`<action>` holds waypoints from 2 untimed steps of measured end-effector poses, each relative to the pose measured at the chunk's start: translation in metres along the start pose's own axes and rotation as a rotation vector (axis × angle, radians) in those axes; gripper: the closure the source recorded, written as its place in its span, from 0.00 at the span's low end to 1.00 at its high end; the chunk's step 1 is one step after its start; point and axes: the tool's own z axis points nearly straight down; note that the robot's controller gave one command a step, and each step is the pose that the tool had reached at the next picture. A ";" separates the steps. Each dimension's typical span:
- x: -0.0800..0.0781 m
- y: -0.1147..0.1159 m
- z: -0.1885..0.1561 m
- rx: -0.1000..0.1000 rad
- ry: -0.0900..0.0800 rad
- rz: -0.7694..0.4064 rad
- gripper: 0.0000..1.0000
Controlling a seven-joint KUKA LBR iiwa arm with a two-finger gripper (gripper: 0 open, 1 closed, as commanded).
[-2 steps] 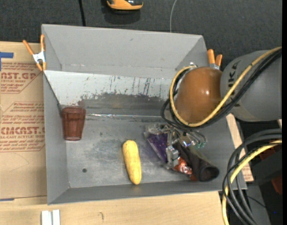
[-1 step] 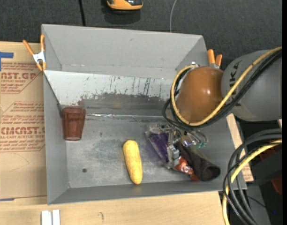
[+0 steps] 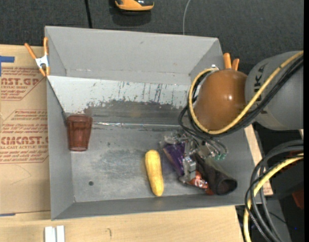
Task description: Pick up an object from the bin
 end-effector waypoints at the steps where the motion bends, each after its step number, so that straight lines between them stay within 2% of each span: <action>1: -0.004 -0.008 -0.006 0.006 -0.016 0.110 0.00; 2: -0.004 -0.009 0.003 0.003 -0.010 0.143 0.00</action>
Offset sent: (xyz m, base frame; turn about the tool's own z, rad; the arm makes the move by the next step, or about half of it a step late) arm 0.0211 -0.0269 -0.0469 -0.2529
